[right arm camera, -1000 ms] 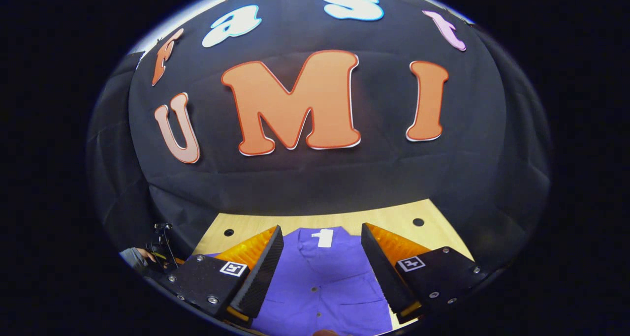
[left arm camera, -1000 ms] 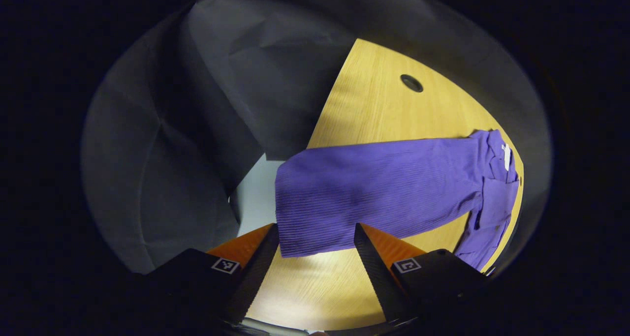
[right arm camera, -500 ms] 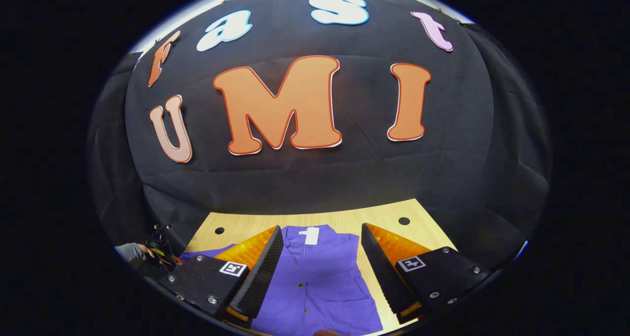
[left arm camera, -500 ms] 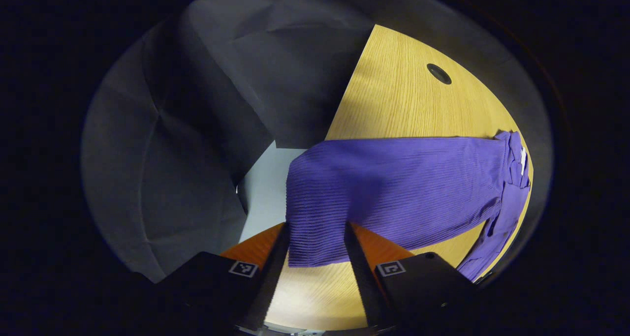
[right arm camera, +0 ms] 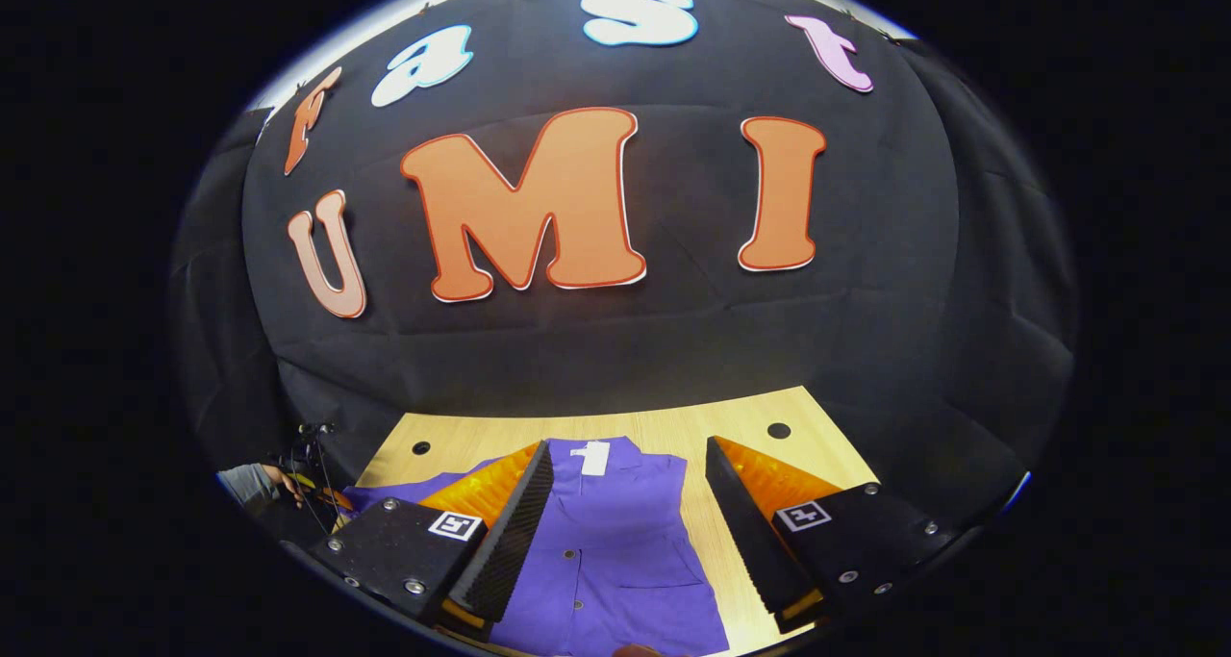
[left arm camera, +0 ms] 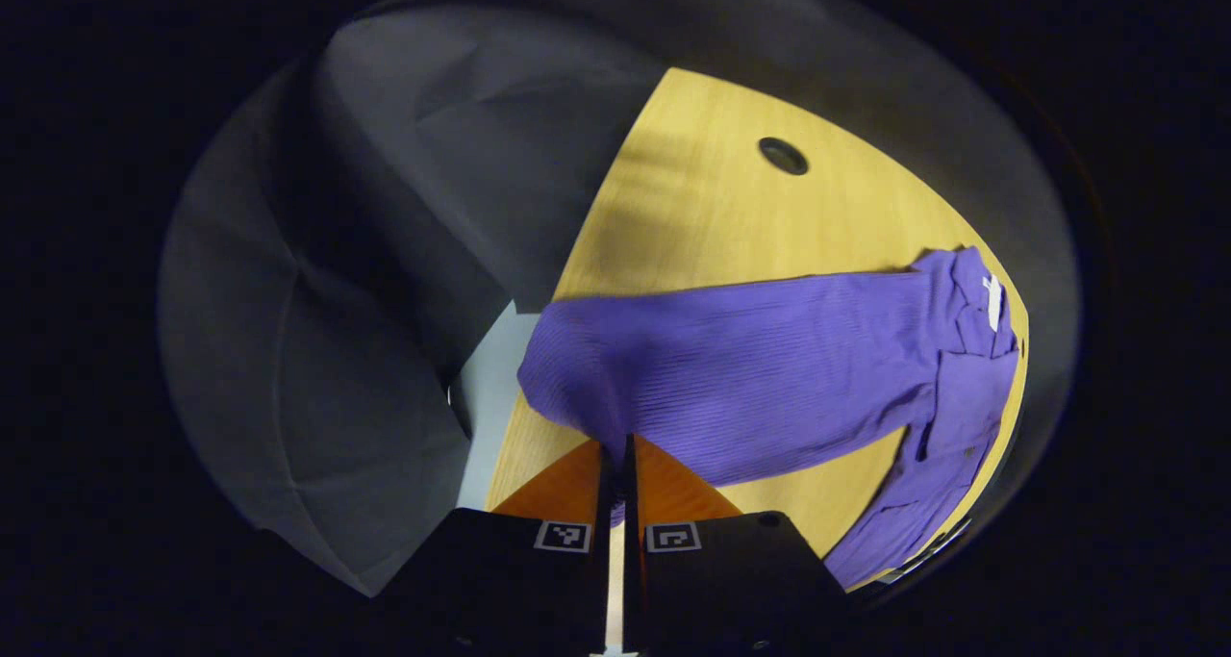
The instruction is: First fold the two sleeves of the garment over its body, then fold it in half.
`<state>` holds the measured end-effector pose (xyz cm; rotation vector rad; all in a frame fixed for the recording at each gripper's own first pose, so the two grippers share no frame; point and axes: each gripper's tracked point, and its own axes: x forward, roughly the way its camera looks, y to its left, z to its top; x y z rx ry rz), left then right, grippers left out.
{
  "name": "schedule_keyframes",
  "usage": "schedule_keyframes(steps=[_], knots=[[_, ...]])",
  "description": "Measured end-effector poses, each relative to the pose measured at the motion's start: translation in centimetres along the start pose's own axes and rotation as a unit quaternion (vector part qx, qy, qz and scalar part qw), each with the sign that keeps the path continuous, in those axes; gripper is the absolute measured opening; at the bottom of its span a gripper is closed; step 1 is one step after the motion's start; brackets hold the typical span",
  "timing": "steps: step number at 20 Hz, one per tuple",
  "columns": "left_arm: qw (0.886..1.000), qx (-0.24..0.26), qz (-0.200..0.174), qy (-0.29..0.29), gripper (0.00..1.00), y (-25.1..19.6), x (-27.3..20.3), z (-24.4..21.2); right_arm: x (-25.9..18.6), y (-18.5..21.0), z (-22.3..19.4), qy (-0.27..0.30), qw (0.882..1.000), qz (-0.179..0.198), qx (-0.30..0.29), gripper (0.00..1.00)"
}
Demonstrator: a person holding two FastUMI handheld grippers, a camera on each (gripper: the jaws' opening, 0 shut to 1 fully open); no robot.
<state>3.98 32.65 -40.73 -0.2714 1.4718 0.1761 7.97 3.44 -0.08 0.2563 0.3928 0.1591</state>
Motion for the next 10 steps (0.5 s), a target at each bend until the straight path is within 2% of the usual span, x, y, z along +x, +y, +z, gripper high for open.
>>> schedule_keyframes(steps=[5, 10], knots=[[0.997, 0.059, -0.026, -0.044, 0.07, -6.8, -6.5, 2.0, -0.3, -2.7, 0.3, -0.006, 1.0, 0.012, 0.016, 0.95], [0.988, 0.117, -0.049, -0.083, 0.07, -14.6, -13.1, 2.9, -1.0, -6.0, 0.8, -0.017, 0.999, 0.019, 0.019, 0.95]])
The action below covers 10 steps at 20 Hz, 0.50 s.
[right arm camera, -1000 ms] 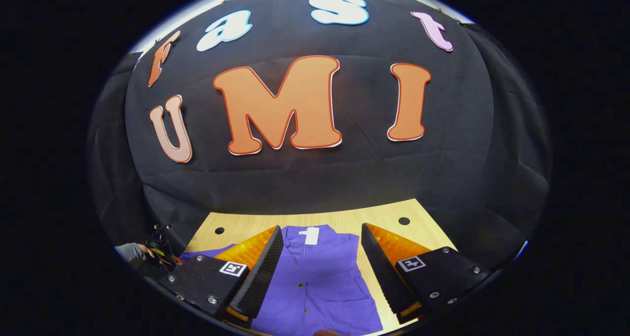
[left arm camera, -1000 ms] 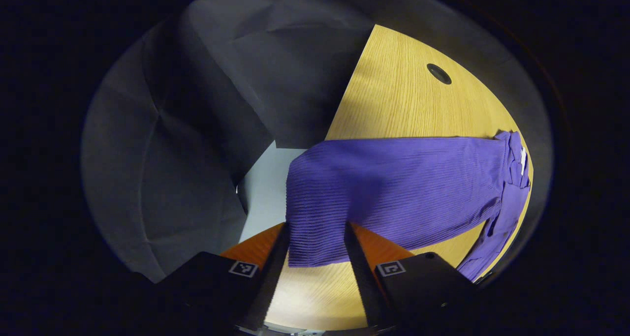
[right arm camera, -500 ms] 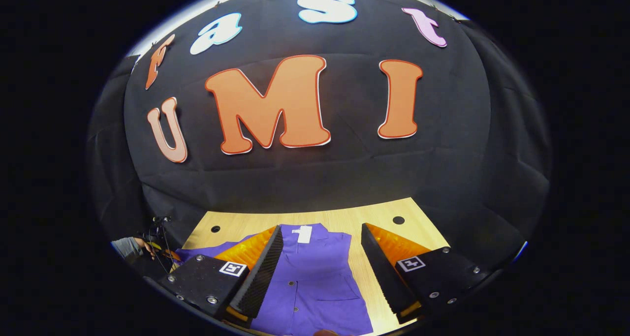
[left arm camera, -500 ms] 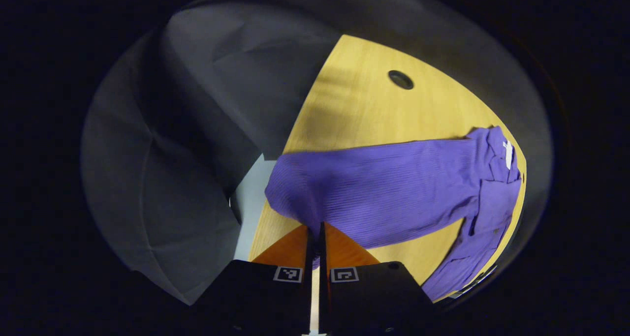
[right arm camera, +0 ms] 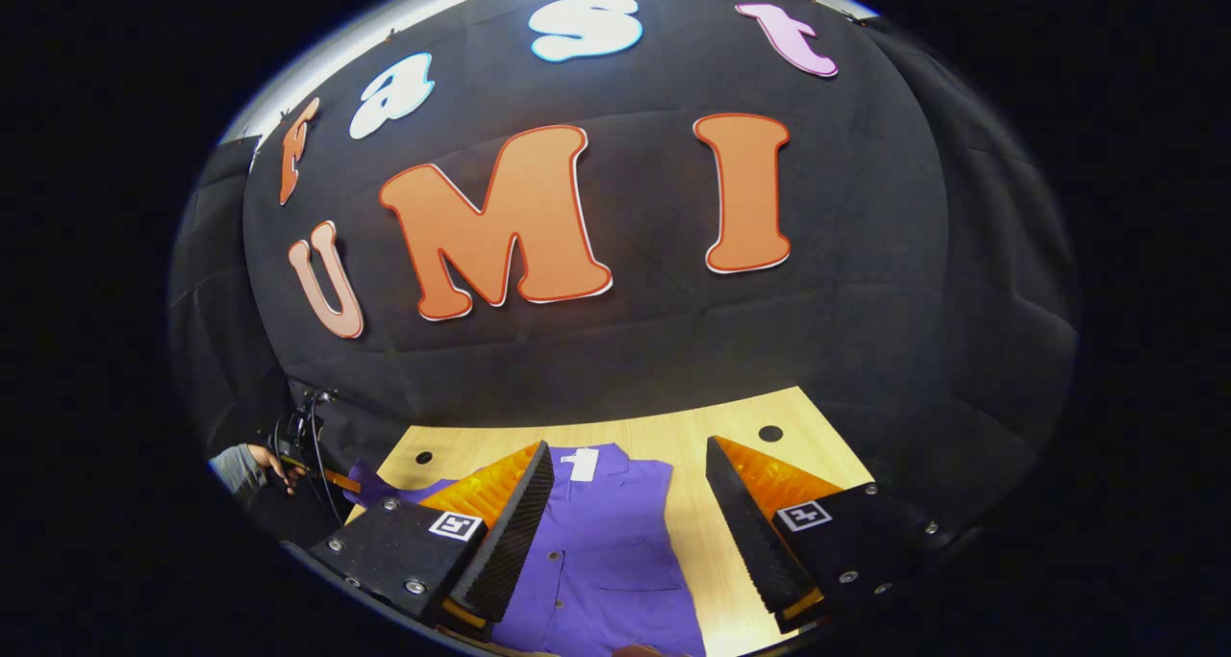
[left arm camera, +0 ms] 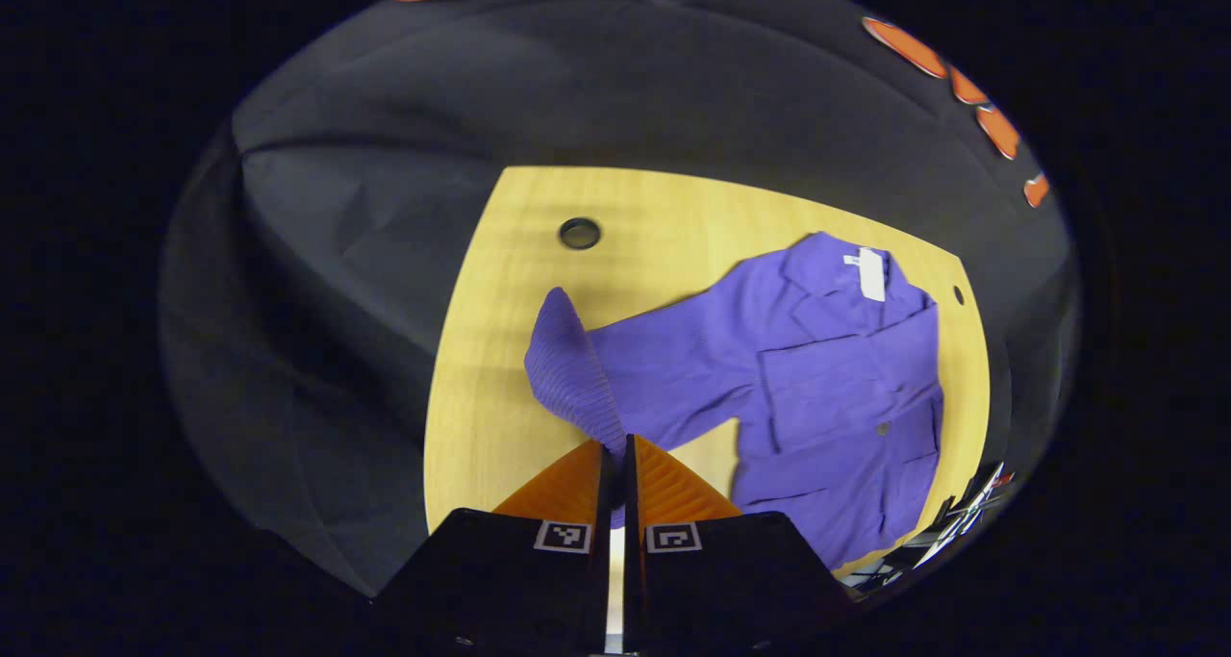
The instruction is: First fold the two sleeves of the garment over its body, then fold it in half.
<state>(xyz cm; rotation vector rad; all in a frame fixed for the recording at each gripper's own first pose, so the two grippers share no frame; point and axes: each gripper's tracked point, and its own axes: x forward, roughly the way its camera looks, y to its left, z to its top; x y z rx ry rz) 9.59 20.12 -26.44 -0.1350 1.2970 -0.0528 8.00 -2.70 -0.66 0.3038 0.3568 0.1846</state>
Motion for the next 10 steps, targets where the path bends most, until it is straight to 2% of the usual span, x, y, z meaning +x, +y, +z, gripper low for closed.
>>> schedule_keyframes(steps=[1, 2, 3, 7, 10], knots=[[1.0, 0.012, -0.006, -0.006, 0.07, -1.3, -1.0, 0.7, 0.0, -0.6, -0.1, -0.001, 1.0, -0.001, 0.0, 0.95], [1.0, 0.025, -0.012, -0.013, 0.07, -3.1, -2.0, 1.8, 0.0, -1.3, -0.1, -0.002, 1.0, 0.001, -0.001, 1.0], [0.999, 0.039, -0.018, -0.019, 0.07, -4.5, -2.8, 2.4, -0.2, -2.0, -0.2, -0.002, 1.0, 0.0, -0.002, 0.95], [0.996, 0.079, -0.034, -0.036, 0.07, -10.4, -6.0, 5.0, -0.6, -4.2, -0.3, -0.006, 1.0, 0.002, -0.002, 0.95], [0.991, 0.114, -0.05, -0.04, 0.07, -16.5, -6.5, 6.0, -0.9, -5.6, -0.4, -0.01, 1.0, 0.001, -0.002, 0.95]])
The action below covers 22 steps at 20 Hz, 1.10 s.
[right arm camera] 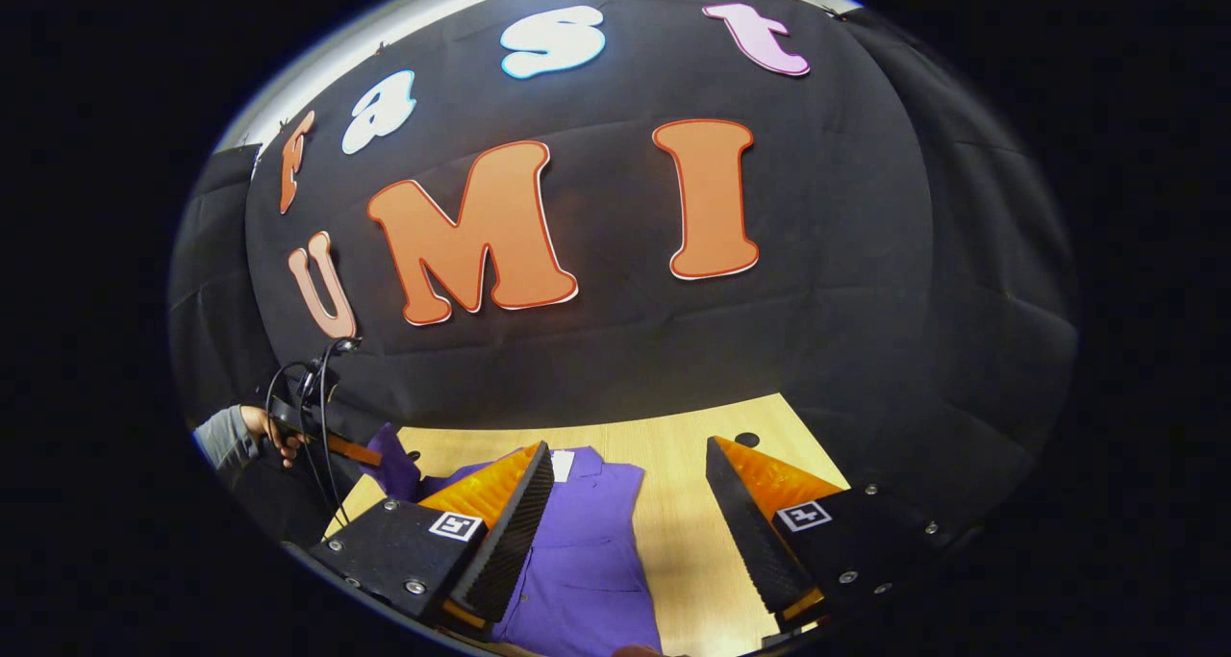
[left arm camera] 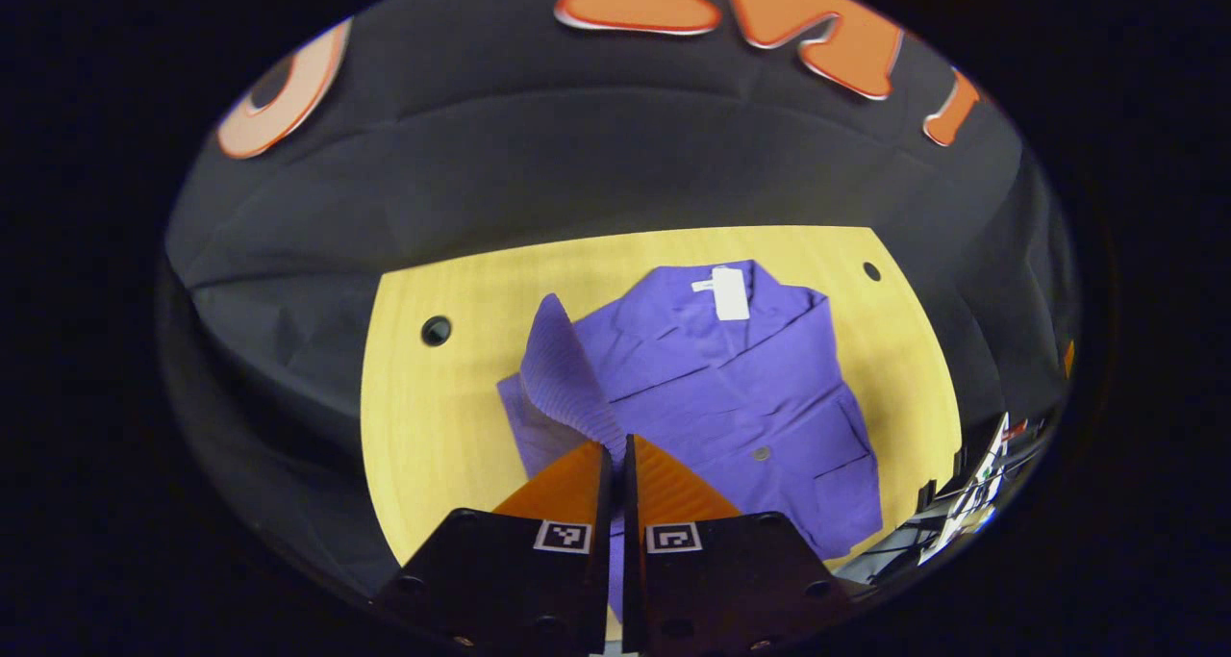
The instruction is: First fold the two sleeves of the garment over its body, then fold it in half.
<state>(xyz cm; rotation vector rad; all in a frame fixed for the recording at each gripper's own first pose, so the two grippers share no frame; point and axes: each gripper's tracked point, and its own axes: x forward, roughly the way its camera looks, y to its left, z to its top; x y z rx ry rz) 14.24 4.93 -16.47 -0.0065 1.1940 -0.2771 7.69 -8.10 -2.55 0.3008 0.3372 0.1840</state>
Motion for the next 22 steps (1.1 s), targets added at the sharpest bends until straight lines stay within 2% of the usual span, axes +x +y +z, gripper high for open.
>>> schedule_keyframes(steps=[8, 13, 15, 16, 18, 19, 20, 22], knots=[[0.995, 0.076, -0.057, -0.003, 0.07, -16.5, 3.7, 4.9, -1.2, -4.9, -1.0, 0.001, 1.0, -0.008, 0.011, 0.95], [0.993, 0.086, -0.076, 0.0, 0.07, -23.1, 7.2, 6.3, -1.8, -7.8, -1.7, 0.004, 1.0, -0.02, 0.016, 0.95], [0.992, 0.086, -0.094, -0.004, 0.17, -25.3, 7.8, 6.4, -1.8, -8.9, -1.9, 0.006, 0.999, -0.026, 0.017, 0.95], [0.991, 0.088, -0.097, -0.01, 0.31, -25.7, 7.9, 6.6, -1.7, -9.3, -2.1, 0.009, 0.999, -0.029, 0.018, 0.95], [0.991, 0.086, -0.103, -0.016, 0.5, -26.2, 7.3, 6.5, -1.5, -9.6, -2.7, 0.017, 0.999, -0.031, 0.02, 0.95], [0.991, 0.081, -0.109, -0.02, 0.54, -26.3, 6.9, 6.2, -1.5, -9.6, -3.2, 0.022, 0.999, -0.029, 0.02, 0.95], [0.991, 0.075, -0.108, -0.021, 0.67, -25.8, 6.4, 5.9, -1.2, -9.5, -3.8, 0.029, 0.999, -0.03, 0.018, 0.95], [0.993, 0.069, -0.094, -0.032, 0.82, -23.7, 5.5, 5.0, -0.8, -8.8, -5.2, 0.046, 0.998, -0.027, 0.014, 0.95]])
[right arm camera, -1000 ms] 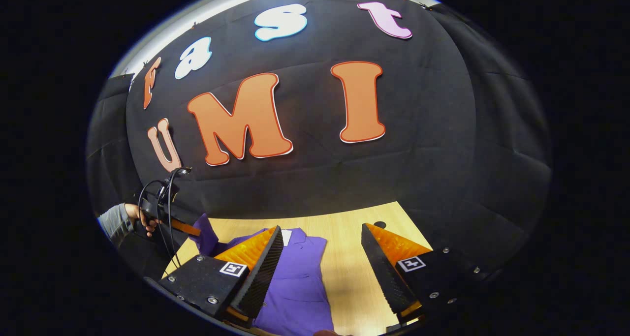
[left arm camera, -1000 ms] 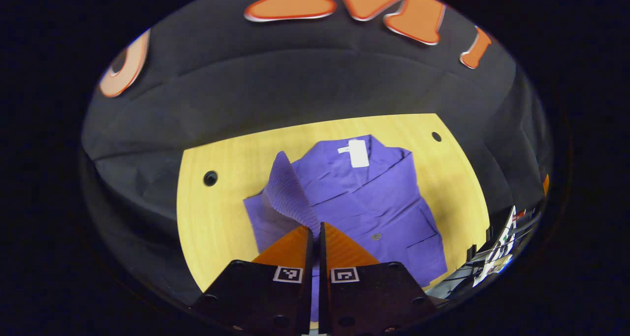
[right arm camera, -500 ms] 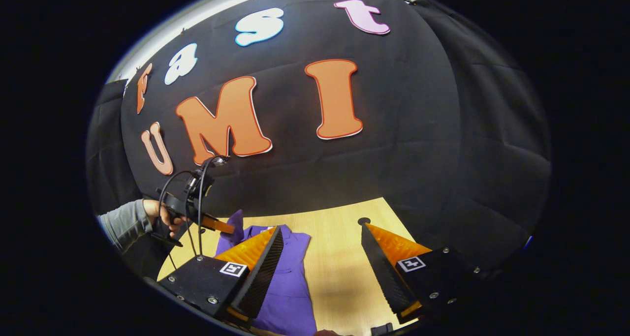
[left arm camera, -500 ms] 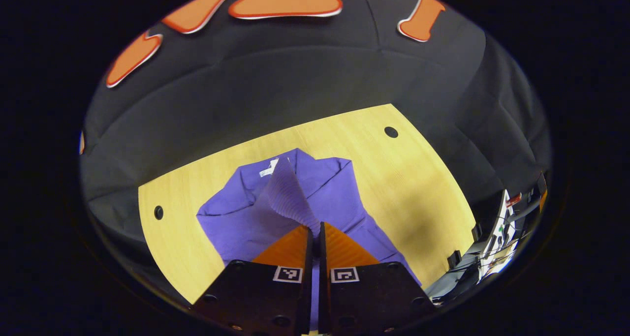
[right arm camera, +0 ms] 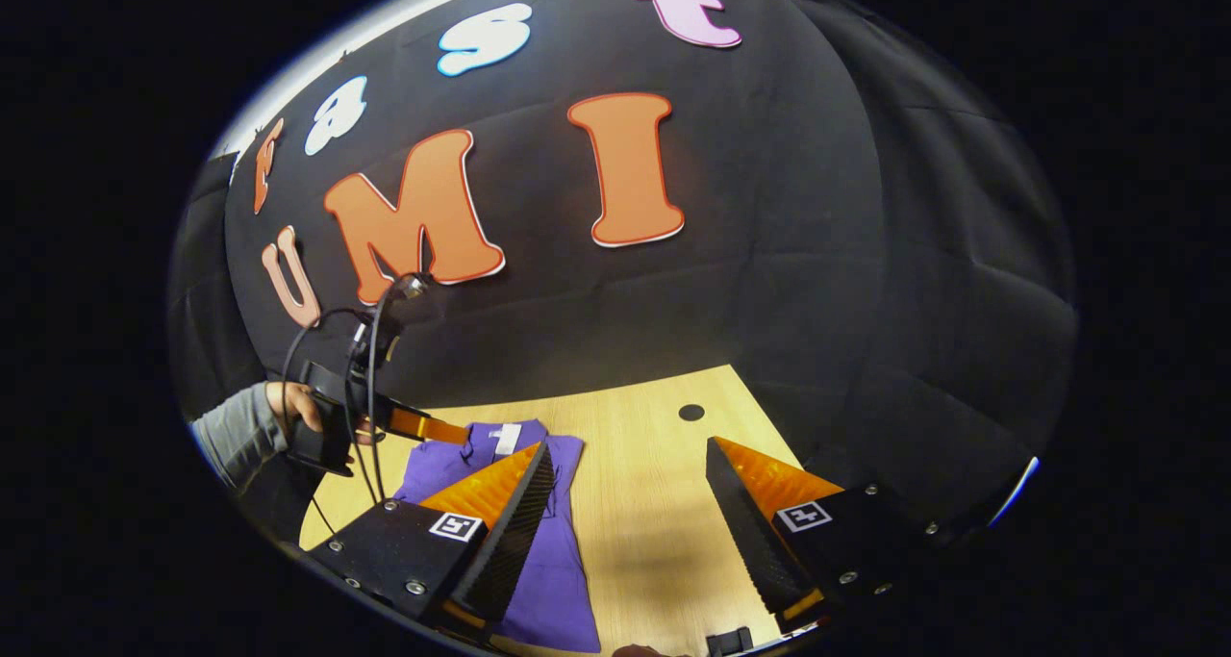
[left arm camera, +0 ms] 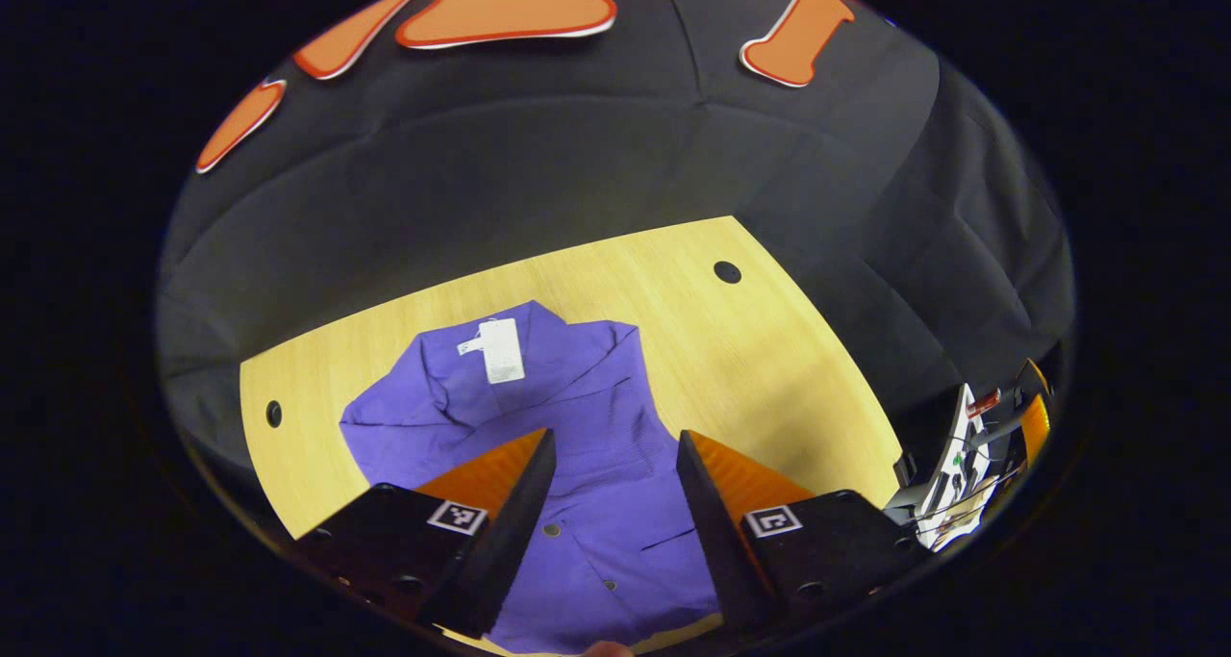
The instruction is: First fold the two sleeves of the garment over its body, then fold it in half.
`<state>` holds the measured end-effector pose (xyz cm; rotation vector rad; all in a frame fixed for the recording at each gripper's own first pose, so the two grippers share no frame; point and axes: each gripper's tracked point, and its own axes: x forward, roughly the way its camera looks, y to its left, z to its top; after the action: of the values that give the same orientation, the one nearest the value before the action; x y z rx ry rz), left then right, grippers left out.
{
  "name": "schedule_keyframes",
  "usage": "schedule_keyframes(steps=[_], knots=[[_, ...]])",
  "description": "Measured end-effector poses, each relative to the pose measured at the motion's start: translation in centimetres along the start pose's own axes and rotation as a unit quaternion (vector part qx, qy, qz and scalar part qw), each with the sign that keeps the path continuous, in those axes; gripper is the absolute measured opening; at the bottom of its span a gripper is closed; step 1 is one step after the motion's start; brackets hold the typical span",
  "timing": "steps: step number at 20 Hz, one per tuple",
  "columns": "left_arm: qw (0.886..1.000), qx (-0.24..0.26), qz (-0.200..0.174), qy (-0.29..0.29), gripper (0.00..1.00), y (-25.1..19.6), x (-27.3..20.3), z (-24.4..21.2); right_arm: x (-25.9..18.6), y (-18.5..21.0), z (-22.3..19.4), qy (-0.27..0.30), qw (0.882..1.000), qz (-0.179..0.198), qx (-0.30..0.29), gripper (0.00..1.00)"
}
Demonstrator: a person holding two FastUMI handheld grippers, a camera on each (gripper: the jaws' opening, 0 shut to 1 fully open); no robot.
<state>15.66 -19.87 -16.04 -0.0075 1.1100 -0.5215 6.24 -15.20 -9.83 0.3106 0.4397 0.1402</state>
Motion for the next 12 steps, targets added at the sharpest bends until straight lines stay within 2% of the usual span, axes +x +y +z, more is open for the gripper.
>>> schedule_keyframes(steps=[2, 6, 12], knots=[[1.0, -0.005, 0.022, -0.011, 0.9, 2.4, -1.8, -1.6, 0.5, 1.4, -1.4, 0.018, 1.0, 0.008, -0.002, 0.95], [0.998, -0.029, 0.06, -0.014, 0.96, 7.8, -5.5, -6.7, 2.2, 4.2, -4.9, 0.065, 0.998, 0.02, -0.016, 0.95], [0.989, -0.084, 0.118, 0.005, 0.96, 14.9, -9.6, -16.7, 2.5, 6.8, -12.2, 0.152, 0.987, 0.026, -0.034, 0.95]])
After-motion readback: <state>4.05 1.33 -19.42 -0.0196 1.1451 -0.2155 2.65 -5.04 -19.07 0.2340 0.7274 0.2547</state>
